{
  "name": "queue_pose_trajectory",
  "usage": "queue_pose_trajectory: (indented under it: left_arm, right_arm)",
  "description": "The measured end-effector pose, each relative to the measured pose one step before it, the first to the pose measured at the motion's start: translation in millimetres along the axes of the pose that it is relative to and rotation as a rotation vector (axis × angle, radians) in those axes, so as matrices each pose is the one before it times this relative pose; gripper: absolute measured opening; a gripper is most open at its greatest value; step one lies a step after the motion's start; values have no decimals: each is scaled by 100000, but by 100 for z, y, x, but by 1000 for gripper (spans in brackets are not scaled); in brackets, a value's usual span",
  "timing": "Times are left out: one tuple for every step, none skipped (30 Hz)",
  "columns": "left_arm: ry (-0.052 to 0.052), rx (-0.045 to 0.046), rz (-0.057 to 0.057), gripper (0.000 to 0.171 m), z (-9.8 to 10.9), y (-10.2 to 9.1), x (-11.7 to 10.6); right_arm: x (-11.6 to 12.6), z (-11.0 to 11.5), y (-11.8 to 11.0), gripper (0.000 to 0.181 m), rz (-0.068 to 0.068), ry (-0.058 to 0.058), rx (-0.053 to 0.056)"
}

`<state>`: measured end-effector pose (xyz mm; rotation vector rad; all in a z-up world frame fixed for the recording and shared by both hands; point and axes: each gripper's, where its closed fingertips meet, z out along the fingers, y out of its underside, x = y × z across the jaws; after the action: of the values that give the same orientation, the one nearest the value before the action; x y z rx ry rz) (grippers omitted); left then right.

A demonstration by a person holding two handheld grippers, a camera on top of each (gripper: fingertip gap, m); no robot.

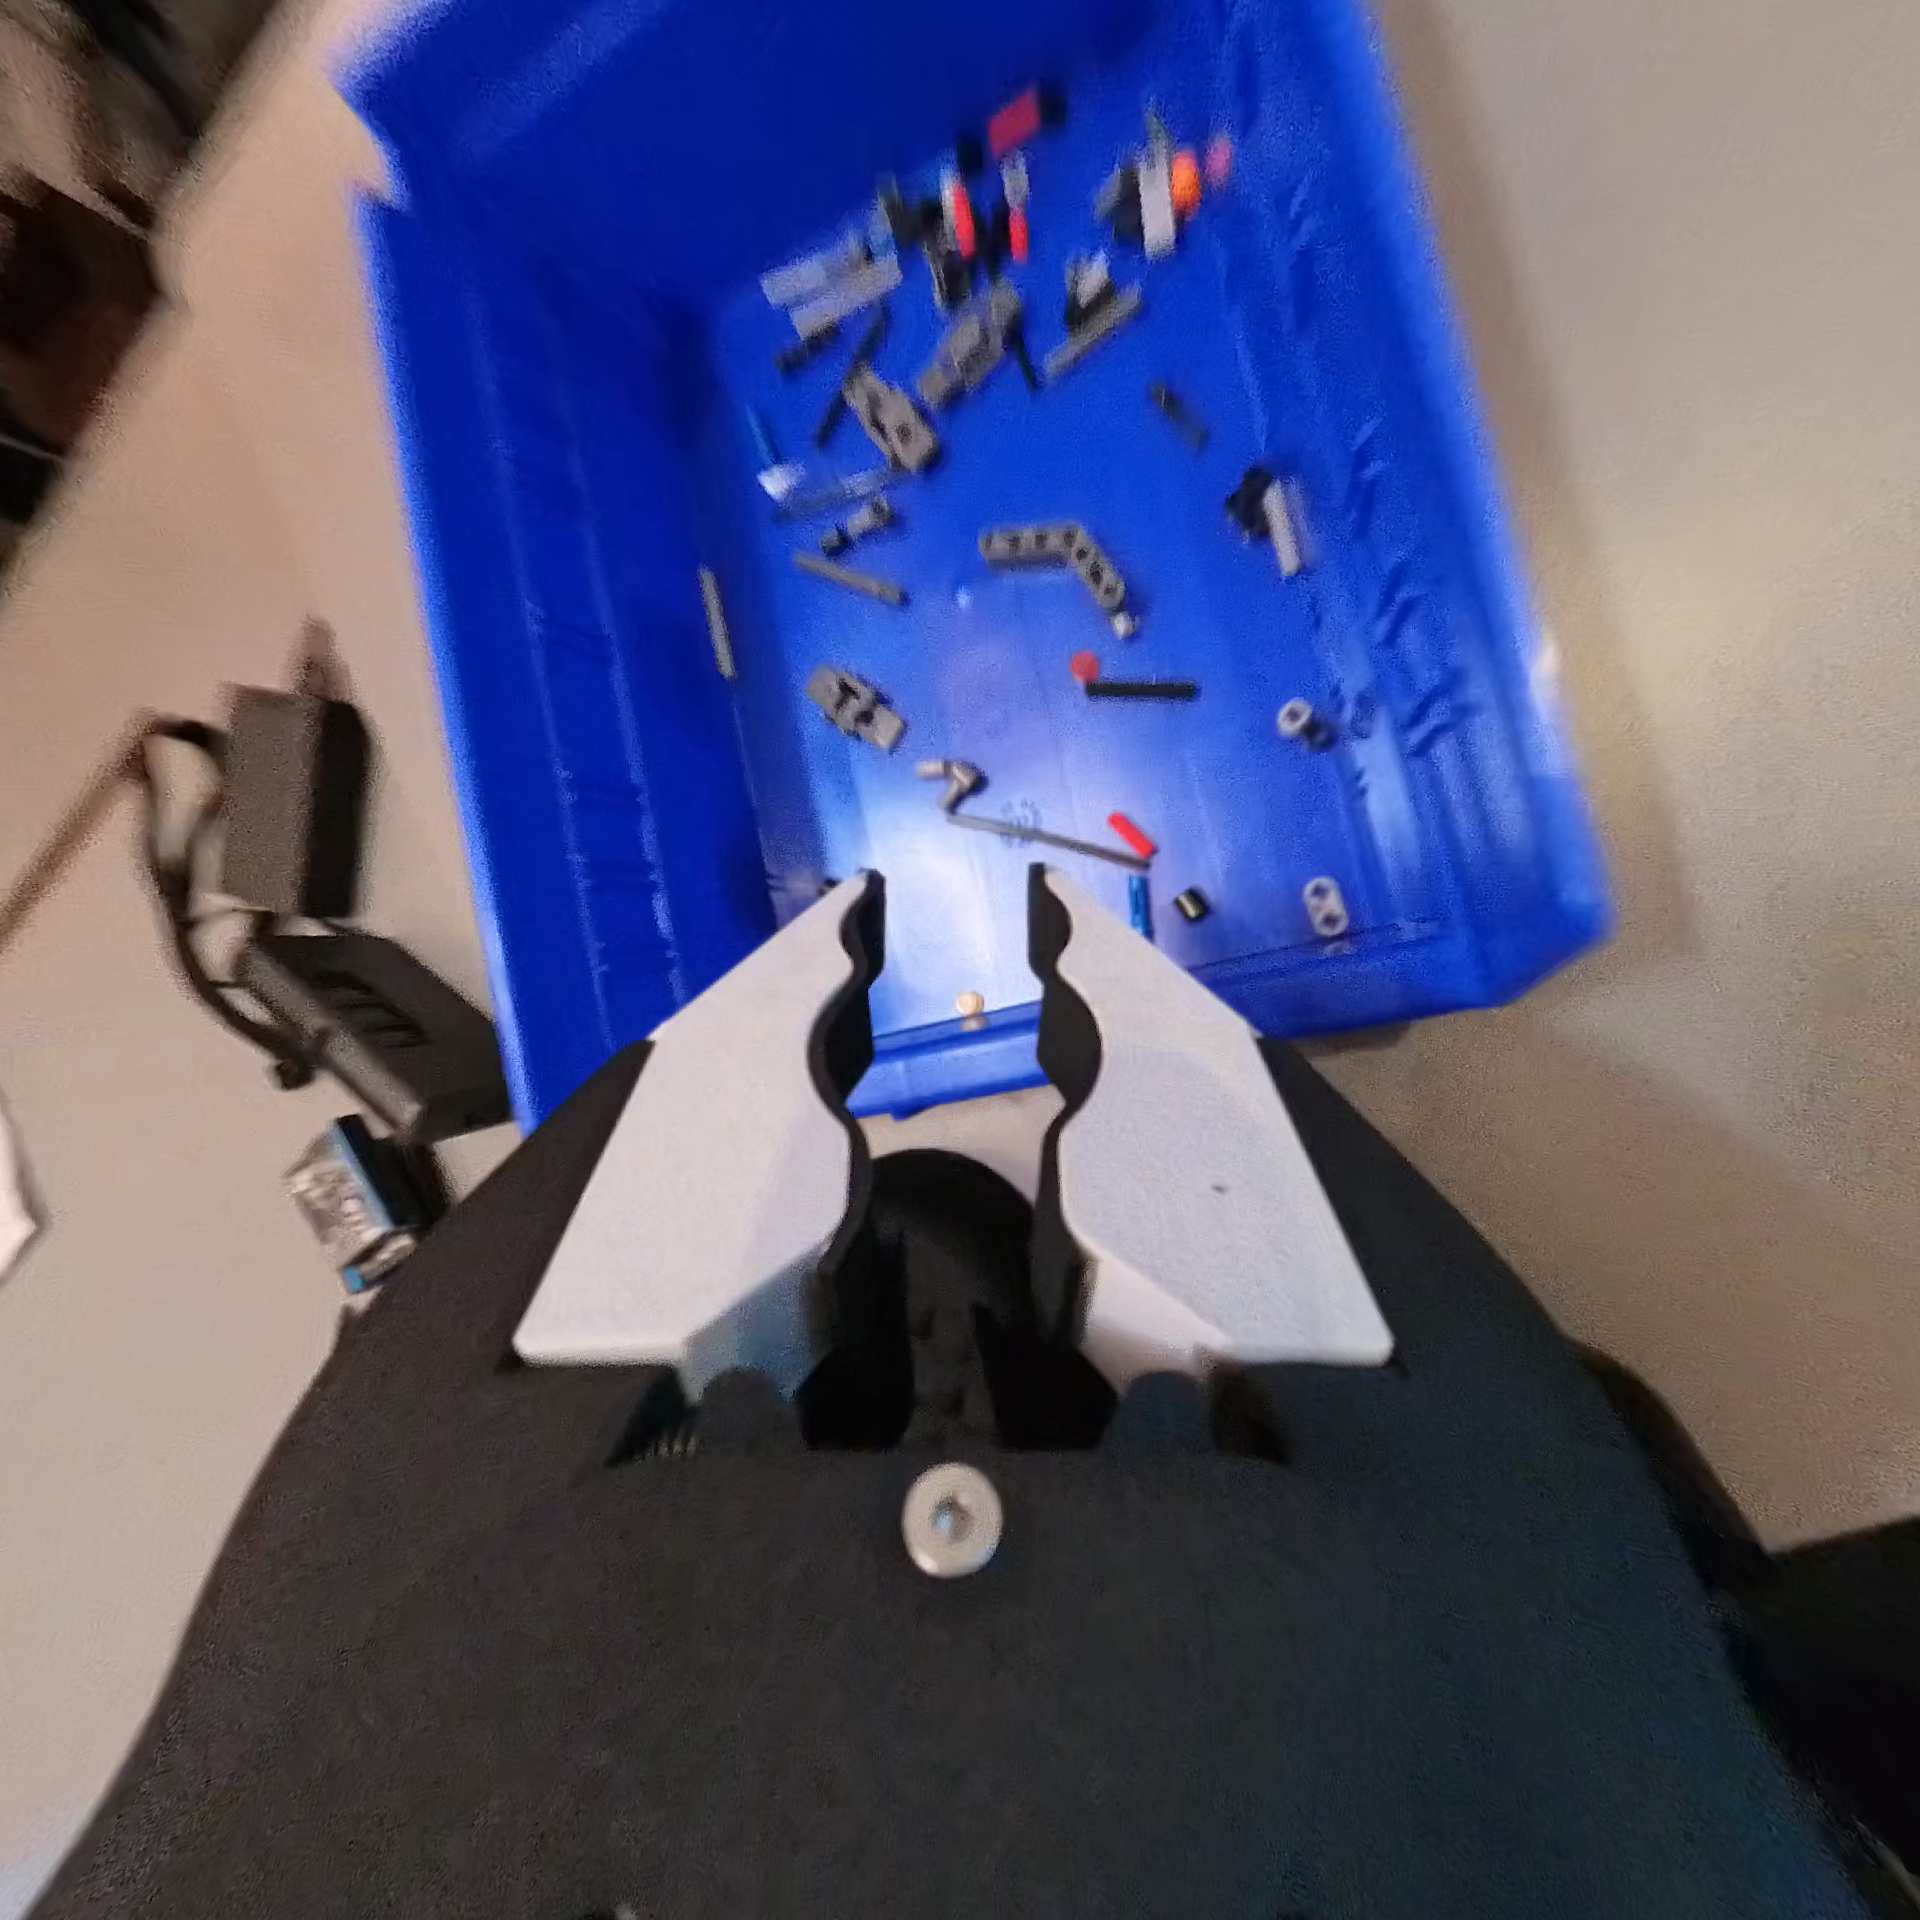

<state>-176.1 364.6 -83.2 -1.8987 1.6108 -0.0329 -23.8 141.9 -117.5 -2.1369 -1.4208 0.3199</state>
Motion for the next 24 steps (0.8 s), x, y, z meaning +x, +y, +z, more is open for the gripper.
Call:
queue_pose_trajectory:
  left_arm:
    - [4421, -8541, 24, 25, 1486, 944, -472]
    - [908, -9529, 2735, 23, 1154, 995, -666]
    - [1804, -6327, 4800, 22, 932, 455, -264]
    - [5479, -2885, 4034, 21, 866, -72, 372]
    - [2845, -3008, 1824, 20, 810, -24, -117]
    - [11, -4646, 1352, 20, 740, 239, -485]
    - [-841, -5776, 2926, 20, 529, 469, -354]
    - [-1799, -4345, 2540, 20, 255, 295, -380]
    - [-182, -2287, 1339, 18, 159, -22, -172]
    - [1179, -1745, 1643, 17, 202, -43, -4]
    - [397, -2530, 952, 16, 268, 158, -211]
    - [-1392, -2370, 750, 15, 254, 148, -485]
    - [201, -1125, 930, 15, 218, -15, -165]
    - [963, -463, 821, 14, 206, -85, 3]
    - [71, -773, 882, 14, 184, -35, -97]
    - [63, -983, 954, 13, 180, -2, -39]
    - [1563, -242, 1346, 12, 175, -86, 231]
    - [515, -219, 1517, 11, 157, -83, 114]
    - [-45, -988, 693, 11, 142, 64, 10]
    - [1264, -960, 576, 10, 158, 87, 197]
    - [591, -391, 786, 10, 195, 4, 105]
    - [-363, -702, 257, 9, 212, 29, -77]
    - [-278, -1057, 140, 9, 223, 73, -78]
    - [-356, 843, 468, 8, -6, -207, -106]
  right_arm:
    - [48, 96, 282, 4, 569, -100, -316]
    - [-34, 80, 236, 4, 533, -575, 5]
    - [-23, 45, 209, 4, 321, -417, 41]
    - [-19, 35, 150, 4, 217, -415, 60]
    - [-44, 46, 79, 4, 43, -655, 78]
    - [-7, 51, 57, 4, -63, -488, -15]
    - [46, 75, 61, 4, -32, -93, -96]
    - [23, 57, 67, 4, -37, -68, -114]
    - [-7, 61, 60, 4, -43, -257, -120]
    - [9, 64, 55, 4, 112, -255, -15]
    - [44, 61, 23, 4, 236, -81, 88]
    - [21, 60, 41, 4, 180, -139, 39]
    - [-5, 70, 45, 4, 132, -226, -32]
    - [9, 56, 28, 4, 126, -46, -26]
    - [3, 56, 9, 4, 71, -87, 16]
    - [-36, 54, 6, 4, 39, -255, 78]
    - [-19, 65, -10, 4, 39, -170, 115]
    - [-15, 66, 11, 4, 24, -143, 11]
    - [-36, 81, 45, 4, -8, -304, -118]
    - [-31, 89, 32, 4, 10, -322, -45]
    - [-17, 75, 14, 4, 51, -243, 58]
    - [-12, 60, 19, 4, 31, -252, 40]
    - [-15, 46, 1, 4, -11, -231, 107]
    - [-16, 27, -11, 4, 25, -191, 188]
